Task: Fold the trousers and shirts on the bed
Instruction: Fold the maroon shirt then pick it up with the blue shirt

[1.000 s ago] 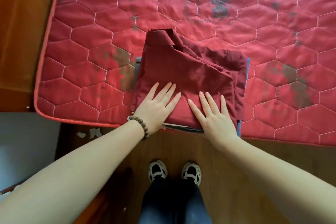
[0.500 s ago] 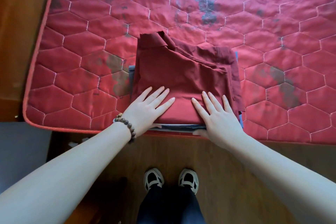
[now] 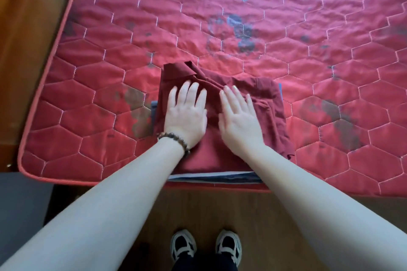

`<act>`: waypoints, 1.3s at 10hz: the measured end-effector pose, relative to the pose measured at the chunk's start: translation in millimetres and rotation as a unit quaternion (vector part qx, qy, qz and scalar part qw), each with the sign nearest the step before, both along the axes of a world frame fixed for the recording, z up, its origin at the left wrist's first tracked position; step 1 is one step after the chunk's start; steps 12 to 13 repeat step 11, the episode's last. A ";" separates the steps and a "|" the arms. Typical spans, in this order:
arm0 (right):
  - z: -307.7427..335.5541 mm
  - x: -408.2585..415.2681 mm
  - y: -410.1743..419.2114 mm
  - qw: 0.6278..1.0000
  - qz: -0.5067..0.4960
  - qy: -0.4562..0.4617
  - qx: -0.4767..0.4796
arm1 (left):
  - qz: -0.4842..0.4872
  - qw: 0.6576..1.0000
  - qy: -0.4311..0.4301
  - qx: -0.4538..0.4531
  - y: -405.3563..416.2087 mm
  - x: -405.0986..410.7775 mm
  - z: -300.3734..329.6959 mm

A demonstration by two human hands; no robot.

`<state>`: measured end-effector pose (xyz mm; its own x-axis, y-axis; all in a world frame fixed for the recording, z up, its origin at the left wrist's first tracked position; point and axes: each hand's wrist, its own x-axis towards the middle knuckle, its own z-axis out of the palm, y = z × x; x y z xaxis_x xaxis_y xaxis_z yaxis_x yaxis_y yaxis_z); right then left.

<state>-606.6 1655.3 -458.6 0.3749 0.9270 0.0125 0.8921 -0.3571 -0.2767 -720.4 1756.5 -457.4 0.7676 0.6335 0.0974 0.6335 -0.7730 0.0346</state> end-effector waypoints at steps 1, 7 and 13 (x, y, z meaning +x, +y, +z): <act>-35.7 9.8 4.0 0.996 0.032 -0.026 -0.081 | 0.023 0.997 0.070 -0.034 7.1 6.5 -31.8; -11.2 -7.6 -71.8 0.995 0.035 -0.005 -0.088 | 0.013 0.991 0.101 -0.090 -62.9 -45.1 -10.4; -3.1 3.4 -102.3 0.970 -0.081 0.009 -0.230 | 0.075 0.970 0.144 -0.181 -67.3 -75.1 3.8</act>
